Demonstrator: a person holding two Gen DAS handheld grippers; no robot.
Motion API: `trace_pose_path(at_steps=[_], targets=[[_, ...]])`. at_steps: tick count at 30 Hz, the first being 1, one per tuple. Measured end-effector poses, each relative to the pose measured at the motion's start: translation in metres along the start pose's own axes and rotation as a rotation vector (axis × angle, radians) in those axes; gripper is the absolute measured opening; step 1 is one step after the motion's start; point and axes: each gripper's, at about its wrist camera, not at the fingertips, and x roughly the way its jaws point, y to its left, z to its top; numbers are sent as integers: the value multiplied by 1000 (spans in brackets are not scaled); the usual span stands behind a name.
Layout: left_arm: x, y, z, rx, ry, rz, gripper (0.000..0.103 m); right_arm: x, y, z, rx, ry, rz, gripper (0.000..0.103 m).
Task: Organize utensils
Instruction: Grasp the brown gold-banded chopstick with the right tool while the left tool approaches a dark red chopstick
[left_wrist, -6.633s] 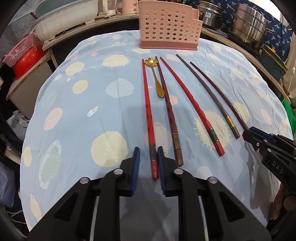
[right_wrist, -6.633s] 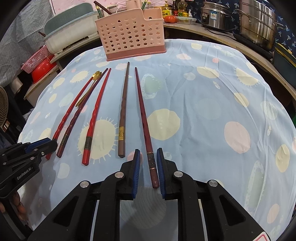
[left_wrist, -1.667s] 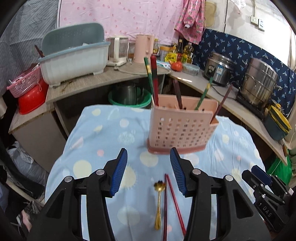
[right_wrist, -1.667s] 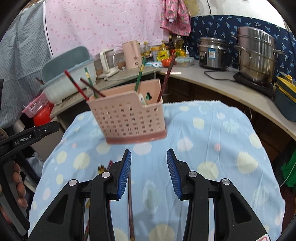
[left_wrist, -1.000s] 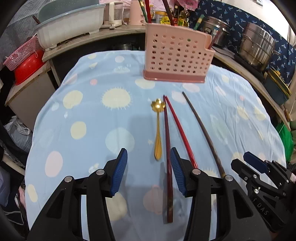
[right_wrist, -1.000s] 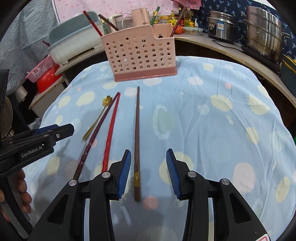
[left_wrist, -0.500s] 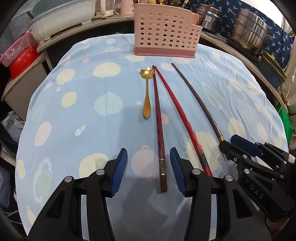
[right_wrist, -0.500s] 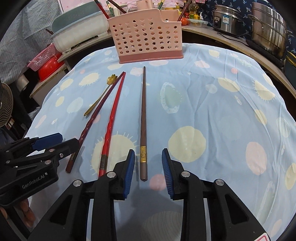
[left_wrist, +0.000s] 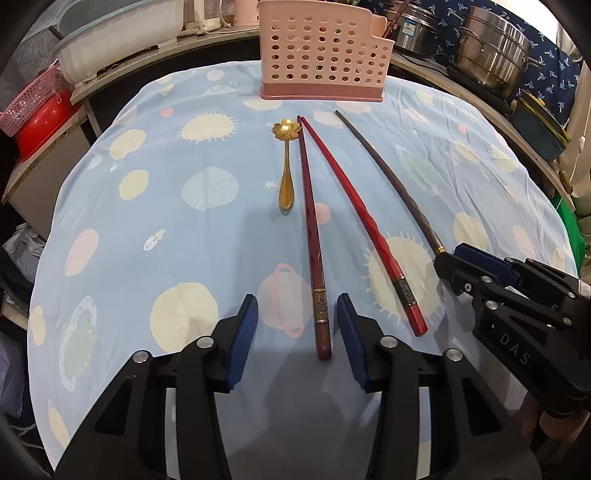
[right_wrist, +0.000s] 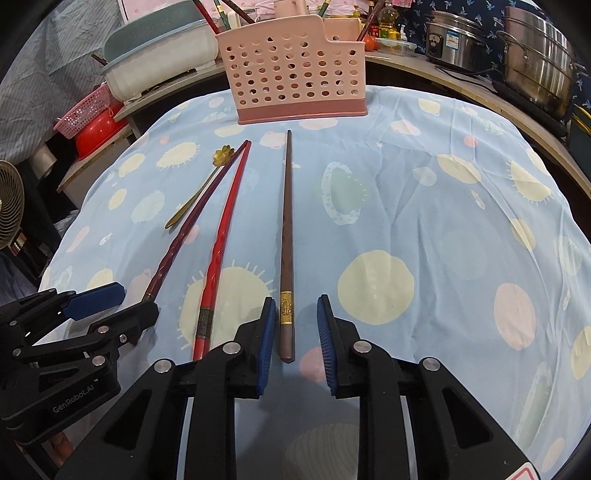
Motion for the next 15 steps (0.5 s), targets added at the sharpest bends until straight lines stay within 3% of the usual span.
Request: trace_pose_path(at_steps=[15], targets=[[-1, -4, -1, 29, -2, -26, 9, -1, -2, -1, 0, 0, 5, 8]])
